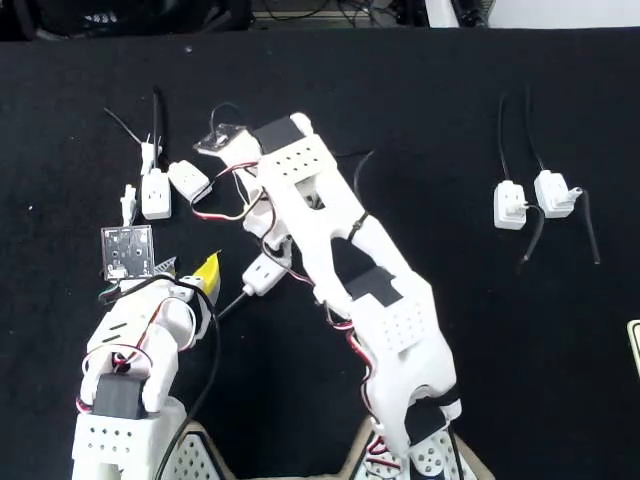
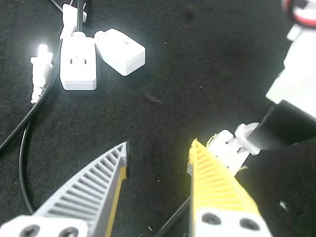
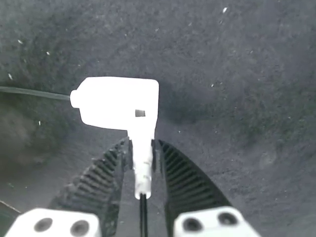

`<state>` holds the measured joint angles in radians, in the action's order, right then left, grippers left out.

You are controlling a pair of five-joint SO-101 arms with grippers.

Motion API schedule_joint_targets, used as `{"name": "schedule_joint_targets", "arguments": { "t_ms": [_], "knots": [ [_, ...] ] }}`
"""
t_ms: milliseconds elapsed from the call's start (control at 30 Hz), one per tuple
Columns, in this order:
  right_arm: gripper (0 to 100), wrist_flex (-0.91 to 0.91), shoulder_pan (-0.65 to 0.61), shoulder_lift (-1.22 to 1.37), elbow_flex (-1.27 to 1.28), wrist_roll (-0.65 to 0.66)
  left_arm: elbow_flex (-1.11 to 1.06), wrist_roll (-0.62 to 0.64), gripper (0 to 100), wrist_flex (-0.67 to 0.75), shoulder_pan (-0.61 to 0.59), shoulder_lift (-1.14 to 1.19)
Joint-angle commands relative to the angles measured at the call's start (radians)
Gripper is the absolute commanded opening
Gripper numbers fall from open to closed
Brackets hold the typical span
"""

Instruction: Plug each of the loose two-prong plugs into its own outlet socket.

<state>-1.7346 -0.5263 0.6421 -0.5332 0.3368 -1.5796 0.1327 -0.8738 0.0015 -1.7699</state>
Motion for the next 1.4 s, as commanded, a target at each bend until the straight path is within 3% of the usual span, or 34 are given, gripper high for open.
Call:
{"name": "schedule_joint_targets", "arguments": {
  "t_ms": [0, 1367],
  "knots": [
    [1.0, -0.032, 0.021, -0.018, 0.028, 0.011, 0.015, -0.006, 20, 0.018, -0.012, -0.011],
    [1.0, 0.141, -0.049, 0.096, -0.004, 0.049, 0.018, -0.006, 20, 0.017, -0.012, -0.011]
  ]
}}
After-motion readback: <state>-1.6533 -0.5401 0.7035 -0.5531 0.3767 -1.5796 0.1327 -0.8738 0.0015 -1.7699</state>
